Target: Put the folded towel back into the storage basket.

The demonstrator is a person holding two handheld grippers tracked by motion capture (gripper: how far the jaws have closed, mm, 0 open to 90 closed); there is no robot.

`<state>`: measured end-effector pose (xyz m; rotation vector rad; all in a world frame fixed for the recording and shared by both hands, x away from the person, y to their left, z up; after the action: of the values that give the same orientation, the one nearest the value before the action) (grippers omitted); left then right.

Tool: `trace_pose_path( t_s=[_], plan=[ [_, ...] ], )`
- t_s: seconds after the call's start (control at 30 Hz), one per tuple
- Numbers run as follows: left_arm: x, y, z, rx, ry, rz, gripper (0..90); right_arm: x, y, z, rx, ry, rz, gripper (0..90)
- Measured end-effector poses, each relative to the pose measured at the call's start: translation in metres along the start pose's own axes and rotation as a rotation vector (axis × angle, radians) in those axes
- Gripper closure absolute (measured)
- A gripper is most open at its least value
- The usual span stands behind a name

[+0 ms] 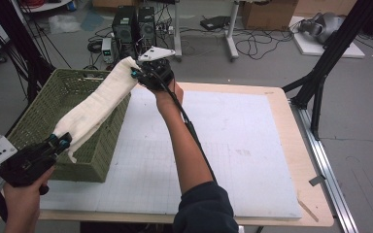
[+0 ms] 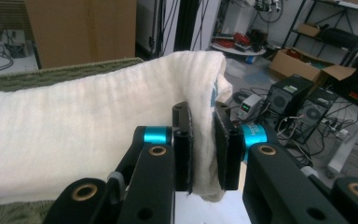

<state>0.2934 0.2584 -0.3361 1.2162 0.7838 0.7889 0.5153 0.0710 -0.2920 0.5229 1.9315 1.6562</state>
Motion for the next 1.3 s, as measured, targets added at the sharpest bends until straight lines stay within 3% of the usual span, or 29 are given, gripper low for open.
trace_pose_path(
  t_s=[0.43, 0.9, 1.0, 1.17, 1.2, 1.27, 1.3],
  plan=[
    [0.022, -0.006, -0.012, 0.025, 0.094, -0.004, 81.1, 0.023, 0.009, 0.049, -0.001, 0.016, 0.007, 79.9],
    [0.038, -0.007, -0.018, 0.041, 0.165, 0.016, 79.8, 0.039, 0.006, 0.09, 0.027, 0.023, -0.011, 80.1],
    [0.043, -0.009, -0.02, 0.055, 0.198, 0.022, 79.2, 0.042, 0.003, 0.1, 0.037, 0.035, -0.002, 80.4],
    [0.049, -0.011, -0.022, 0.073, 0.223, 0.001, 68.6, 0.05, -0.004, 0.121, 0.056, 0.058, 0.028, 80.0],
    [0.051, -0.011, -0.022, 0.073, 0.236, -0.004, 63.2, 0.052, -0.006, 0.127, 0.058, 0.053, 0.028, 76.7],
    [0.055, -0.008, -0.023, 0.061, 0.274, -0.002, 46.9, 0.054, -0.01, 0.136, 0.061, 0.008, 0.023, 50.5],
    [0.056, -0.007, -0.024, 0.053, 0.281, 0.005, 43.0, 0.056, -0.014, 0.14, 0.072, 0.022, 0.049, 43.7]
  ],
)
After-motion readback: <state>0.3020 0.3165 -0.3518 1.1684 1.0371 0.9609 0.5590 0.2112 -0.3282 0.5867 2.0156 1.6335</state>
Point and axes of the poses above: each handheld gripper's, and its own axes: z roughly forward along the jaws, y roughly out of its top, x roughly to its left, the point moved 9 cm from there along z, roughly forward along the jaws, and after that the axes turned 12 degrees about -x, right-handed, at the moved point
